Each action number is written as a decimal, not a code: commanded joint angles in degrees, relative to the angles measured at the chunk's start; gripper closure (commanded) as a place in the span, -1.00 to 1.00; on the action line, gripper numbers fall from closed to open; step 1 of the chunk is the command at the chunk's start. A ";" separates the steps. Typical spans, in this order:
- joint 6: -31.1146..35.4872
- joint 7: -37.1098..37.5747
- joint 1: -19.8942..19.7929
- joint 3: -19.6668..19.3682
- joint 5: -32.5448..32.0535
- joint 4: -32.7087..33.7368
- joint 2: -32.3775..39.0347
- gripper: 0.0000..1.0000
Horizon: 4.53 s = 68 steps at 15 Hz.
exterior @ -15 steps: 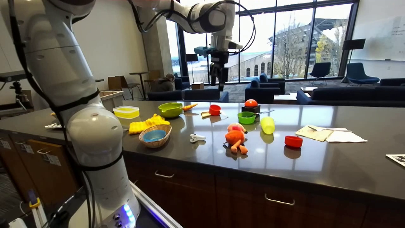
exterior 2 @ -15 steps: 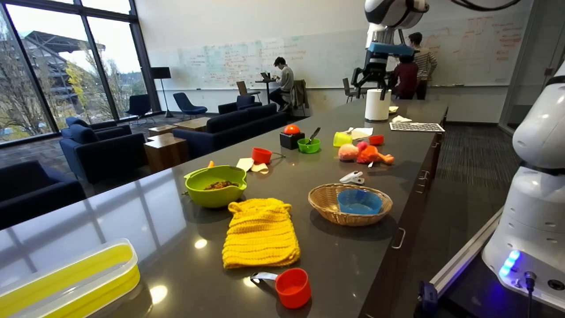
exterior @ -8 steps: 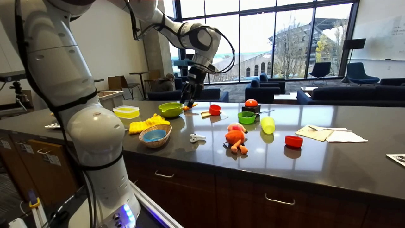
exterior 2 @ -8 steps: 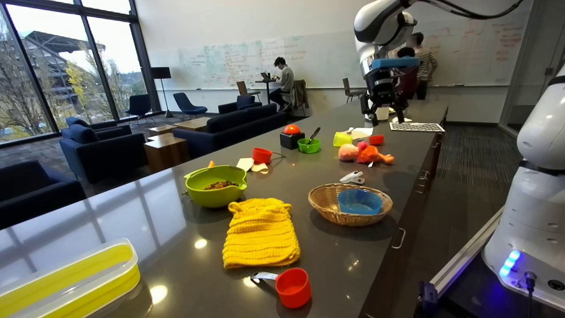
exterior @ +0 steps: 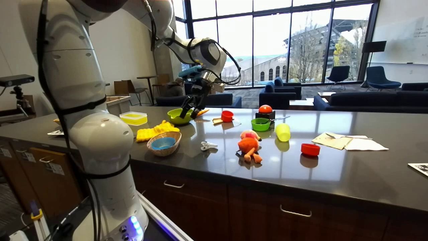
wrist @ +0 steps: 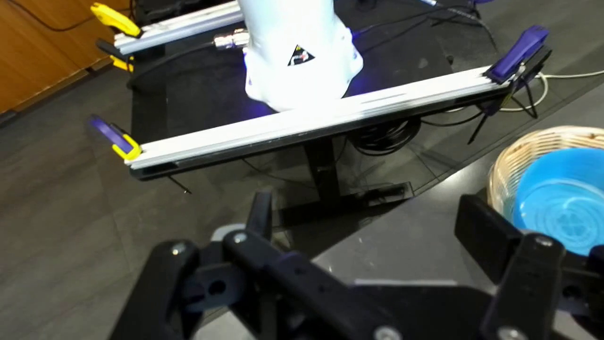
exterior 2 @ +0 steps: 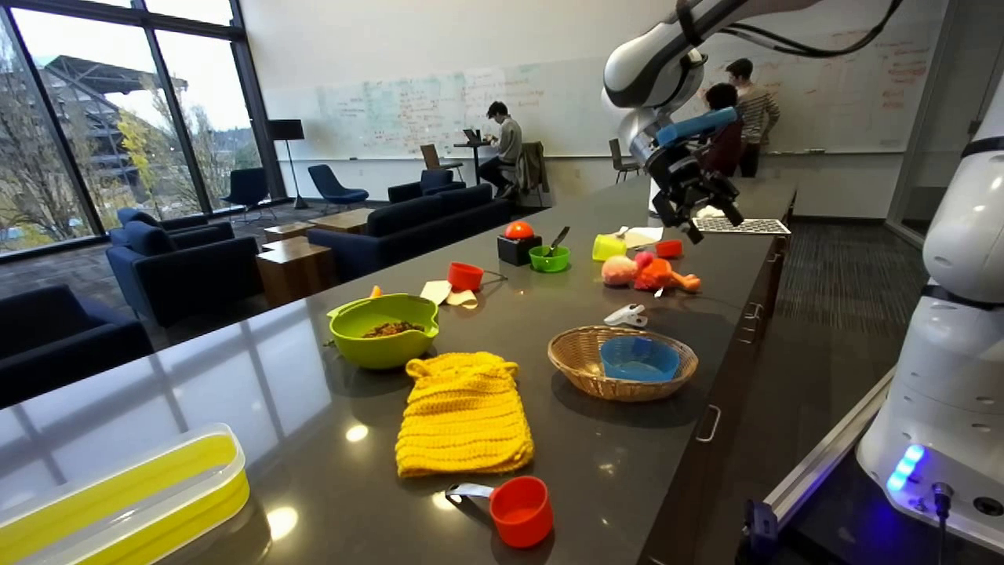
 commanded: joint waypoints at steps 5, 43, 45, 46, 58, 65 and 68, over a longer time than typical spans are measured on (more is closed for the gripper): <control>15.77 -3.47 1.85 0.82 -2.80 2.64 2.88 -1.00; 14.53 14.44 19.26 6.56 -28.77 0.63 24.53 -1.00; 21.21 16.99 19.47 7.17 -30.02 -3.95 20.81 -1.00; 24.44 18.38 19.70 7.43 -30.73 -6.23 19.12 -1.00; 43.17 36.76 17.60 9.87 -42.41 -22.58 -2.62 -1.00; 53.01 19.42 17.63 11.94 -34.61 -27.80 -6.24 -1.00; 51.97 13.79 17.38 12.89 -31.34 -27.86 -5.97 -1.00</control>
